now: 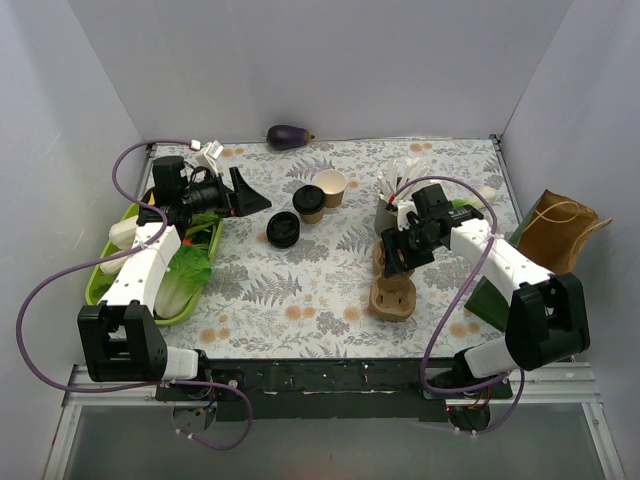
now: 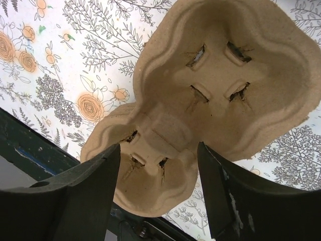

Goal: Pack the takeout coffee

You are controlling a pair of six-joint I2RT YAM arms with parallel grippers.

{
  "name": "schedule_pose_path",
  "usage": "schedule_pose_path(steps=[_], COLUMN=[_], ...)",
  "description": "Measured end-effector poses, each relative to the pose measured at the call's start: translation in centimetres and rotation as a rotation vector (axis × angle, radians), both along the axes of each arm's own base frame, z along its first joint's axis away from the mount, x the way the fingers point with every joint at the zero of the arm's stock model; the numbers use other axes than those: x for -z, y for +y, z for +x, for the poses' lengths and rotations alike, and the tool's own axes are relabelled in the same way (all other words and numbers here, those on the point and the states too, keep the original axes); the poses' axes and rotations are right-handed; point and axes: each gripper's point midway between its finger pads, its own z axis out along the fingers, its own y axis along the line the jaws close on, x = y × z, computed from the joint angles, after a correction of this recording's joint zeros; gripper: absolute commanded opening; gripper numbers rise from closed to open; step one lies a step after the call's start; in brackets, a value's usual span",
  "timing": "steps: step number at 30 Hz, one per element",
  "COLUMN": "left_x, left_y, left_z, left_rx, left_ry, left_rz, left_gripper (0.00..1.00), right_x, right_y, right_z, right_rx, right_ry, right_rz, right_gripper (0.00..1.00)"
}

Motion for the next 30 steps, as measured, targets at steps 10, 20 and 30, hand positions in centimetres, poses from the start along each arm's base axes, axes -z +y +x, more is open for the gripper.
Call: schedule_pose_path(steps=[10, 20, 30], left_x=[0.0, 0.2, 0.1], left_y=[0.0, 0.0, -0.1], left_z=[0.0, 0.1, 0.1], left_rx=[-0.002, -0.003, -0.007], left_ry=[0.002, 0.001, 0.005], left_rz=[-0.003, -0.005, -0.012], left_gripper=[0.98, 0.98, 0.98], right_x=[1.3, 1.5, 1.6], right_y=[0.2, 0.1, 0.2], right_z=[0.1, 0.3, 0.2], right_rx=[0.022, 0.027, 0.016], right_ry=[0.062, 0.062, 0.053], right_rz=[-0.014, -0.03, -0.047], right_gripper=[0.7, 0.62, 0.64])
